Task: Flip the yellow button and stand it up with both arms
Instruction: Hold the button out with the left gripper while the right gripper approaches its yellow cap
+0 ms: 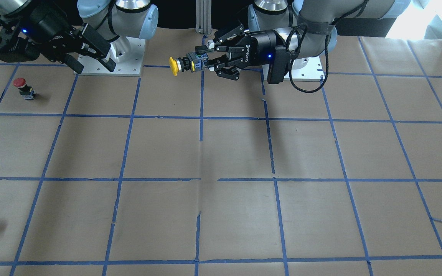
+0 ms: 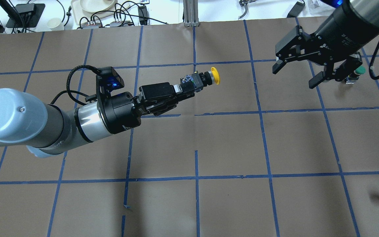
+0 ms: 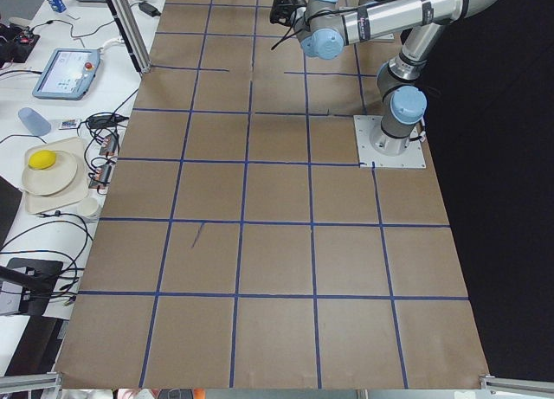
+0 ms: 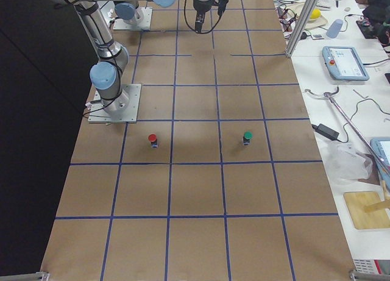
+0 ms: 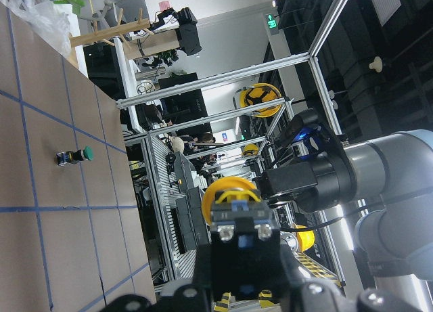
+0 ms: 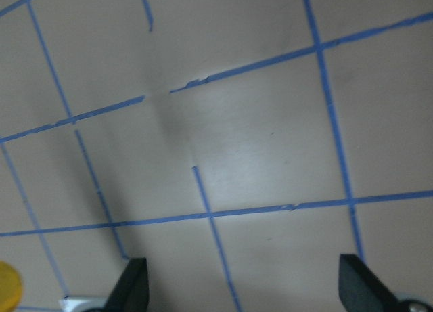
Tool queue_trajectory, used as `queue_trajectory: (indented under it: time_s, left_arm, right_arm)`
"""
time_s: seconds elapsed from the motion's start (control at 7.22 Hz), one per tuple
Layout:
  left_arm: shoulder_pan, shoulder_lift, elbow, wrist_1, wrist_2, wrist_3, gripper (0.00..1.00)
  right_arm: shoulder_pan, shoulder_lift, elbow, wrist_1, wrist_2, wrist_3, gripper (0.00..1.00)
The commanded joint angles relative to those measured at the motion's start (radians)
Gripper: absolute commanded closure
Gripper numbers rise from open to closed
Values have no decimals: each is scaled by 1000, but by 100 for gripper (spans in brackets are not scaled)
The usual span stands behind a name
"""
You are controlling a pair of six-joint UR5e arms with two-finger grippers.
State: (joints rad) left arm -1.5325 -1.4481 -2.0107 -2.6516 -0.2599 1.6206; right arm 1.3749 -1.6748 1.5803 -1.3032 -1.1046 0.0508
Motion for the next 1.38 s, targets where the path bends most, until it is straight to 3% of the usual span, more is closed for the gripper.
queue_trajectory:
  time_s: [0.0, 0.14, 0.28, 0.69, 0.83, 1.25]
  left_arm:
    - [-78, 0, 1, -5, -101, 1, 87]
    - [-92, -9, -2, -4, -105, 1, 87]
    - [-92, 5, -2, -5, -104, 1, 87]
    - [-94, -3, -2, -4, -122, -1, 87]
    - [-95, -9, -2, -4, -145, 1, 87]
    - [-95, -9, 0, -2, -144, -1, 86]
  right_arm:
    - [-53, 0, 9, 227, 391, 1, 0]
    - [-51, 1, 17, 261, 514, 1, 0]
    - [-45, 3, 58, 275, 567, 1, 0]
    - [-47, -3, 188, 274, 577, 44, 0]
    - [-45, -6, 182, 253, 581, 164, 2]
    - [-36, 1, 188, 223, 636, 179, 7]
